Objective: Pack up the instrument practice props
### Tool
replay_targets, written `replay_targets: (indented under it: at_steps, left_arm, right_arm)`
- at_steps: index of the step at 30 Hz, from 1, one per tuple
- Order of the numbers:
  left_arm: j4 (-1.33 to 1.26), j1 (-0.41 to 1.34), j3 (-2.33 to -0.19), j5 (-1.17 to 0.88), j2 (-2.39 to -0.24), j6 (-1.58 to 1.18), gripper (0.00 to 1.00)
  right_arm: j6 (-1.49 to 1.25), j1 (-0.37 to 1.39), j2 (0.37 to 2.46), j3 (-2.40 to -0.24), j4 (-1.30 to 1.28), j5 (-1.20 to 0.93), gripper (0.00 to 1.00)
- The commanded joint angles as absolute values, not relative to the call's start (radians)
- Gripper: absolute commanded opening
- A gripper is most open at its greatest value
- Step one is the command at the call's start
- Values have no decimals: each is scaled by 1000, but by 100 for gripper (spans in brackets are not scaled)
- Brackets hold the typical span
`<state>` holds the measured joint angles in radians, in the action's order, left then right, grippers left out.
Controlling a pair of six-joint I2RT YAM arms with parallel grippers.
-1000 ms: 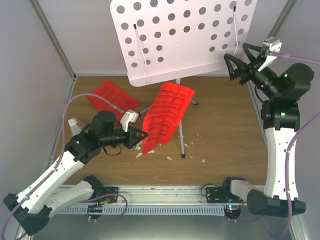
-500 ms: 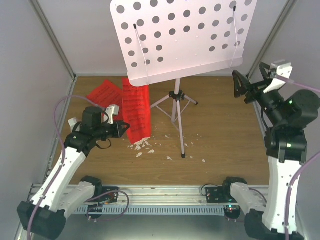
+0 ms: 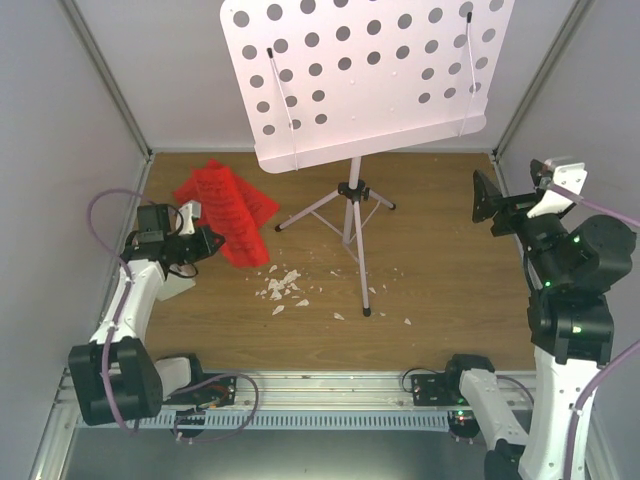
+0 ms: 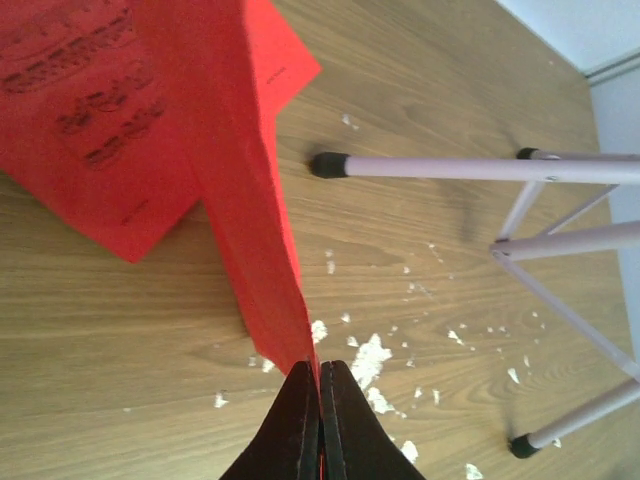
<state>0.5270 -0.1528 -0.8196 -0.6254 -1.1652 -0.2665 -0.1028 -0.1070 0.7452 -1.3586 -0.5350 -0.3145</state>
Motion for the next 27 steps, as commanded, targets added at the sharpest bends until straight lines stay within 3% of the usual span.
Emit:
replay_targets:
  at_steps: [1, 10, 24, 27]
  left_arm:
    - [497, -206, -852, -623, -1208, -202, 0]
    - [479, -219, -886, -424, -1263, -205, 0]
    - [491, -230, -1018, -292, -1461, -143, 0]
    - [488, -231, -1029, -275, -1468, -133, 8]
  right_arm:
    - [-122, -110, 725, -1306, -565, -284, 100]
    - [-152, -110, 698, -1241, -565, -276, 100]
    - [-221, -110, 635, -1115, -576, -277, 100]
    - [-233, -110, 636, -1103, -570, -275, 100]
